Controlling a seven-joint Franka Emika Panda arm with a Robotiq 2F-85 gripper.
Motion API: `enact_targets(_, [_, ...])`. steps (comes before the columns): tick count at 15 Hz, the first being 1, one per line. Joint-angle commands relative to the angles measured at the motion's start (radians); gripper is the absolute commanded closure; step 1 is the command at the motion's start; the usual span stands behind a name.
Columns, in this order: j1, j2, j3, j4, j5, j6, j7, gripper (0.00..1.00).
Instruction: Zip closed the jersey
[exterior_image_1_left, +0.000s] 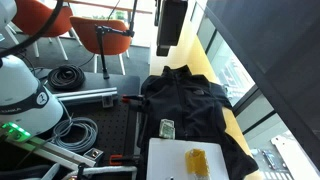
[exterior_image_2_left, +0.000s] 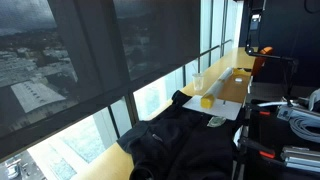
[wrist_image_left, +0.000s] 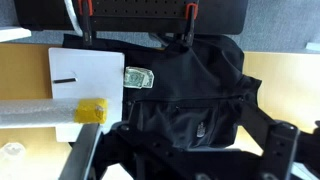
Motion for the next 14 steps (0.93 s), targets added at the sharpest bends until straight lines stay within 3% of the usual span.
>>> enact_targets(1, [-0.013,0.001,0.01,0.004,0.006,-0.003,-0.005,0.0])
enact_targets(8, [-0.01,0.006,0.012,0.0,0.005,0.008,-0.01,0.0])
enact_targets(14, [0.007,0.07,0.028,-0.042,-0.02,0.204,-0.094,0.0])
